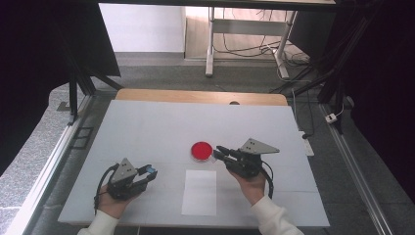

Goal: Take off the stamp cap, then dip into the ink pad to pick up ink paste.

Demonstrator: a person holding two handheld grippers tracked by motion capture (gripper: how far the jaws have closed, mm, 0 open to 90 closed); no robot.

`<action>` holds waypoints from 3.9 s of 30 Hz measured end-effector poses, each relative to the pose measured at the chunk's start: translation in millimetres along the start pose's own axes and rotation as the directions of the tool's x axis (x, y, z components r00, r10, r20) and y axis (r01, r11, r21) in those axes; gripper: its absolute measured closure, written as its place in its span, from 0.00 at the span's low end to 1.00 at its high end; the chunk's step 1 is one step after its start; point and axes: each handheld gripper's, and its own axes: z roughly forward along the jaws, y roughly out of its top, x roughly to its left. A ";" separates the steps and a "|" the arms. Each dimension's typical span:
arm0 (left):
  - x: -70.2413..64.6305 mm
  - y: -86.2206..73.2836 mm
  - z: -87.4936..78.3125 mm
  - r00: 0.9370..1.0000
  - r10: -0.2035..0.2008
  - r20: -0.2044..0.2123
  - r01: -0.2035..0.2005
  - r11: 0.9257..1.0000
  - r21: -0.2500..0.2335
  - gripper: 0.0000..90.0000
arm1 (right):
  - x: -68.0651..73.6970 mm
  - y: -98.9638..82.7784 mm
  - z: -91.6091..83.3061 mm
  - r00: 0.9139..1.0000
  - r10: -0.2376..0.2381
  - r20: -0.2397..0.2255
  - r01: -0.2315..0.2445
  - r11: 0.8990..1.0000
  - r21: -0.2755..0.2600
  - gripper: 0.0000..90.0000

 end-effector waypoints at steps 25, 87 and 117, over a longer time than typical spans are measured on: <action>11.8 -1.9 2.5 1.000 -0.016 0.005 0.016 1.000 -0.001 0.72 | -6.2 7.7 3.4 1.000 -0.025 0.004 0.025 1.000 -0.001 0.84; 10.1 -1.0 3.9 1.000 -0.006 0.010 0.006 1.000 0.008 0.72 | -26.8 24.8 85.3 0.998 -0.052 -0.022 0.054 0.996 0.067 0.84; 10.2 -1.7 5.5 1.000 -0.007 0.018 0.006 1.000 0.015 0.72 | -38.4 5.4 100.2 0.995 -0.091 0.049 0.078 0.973 0.218 0.84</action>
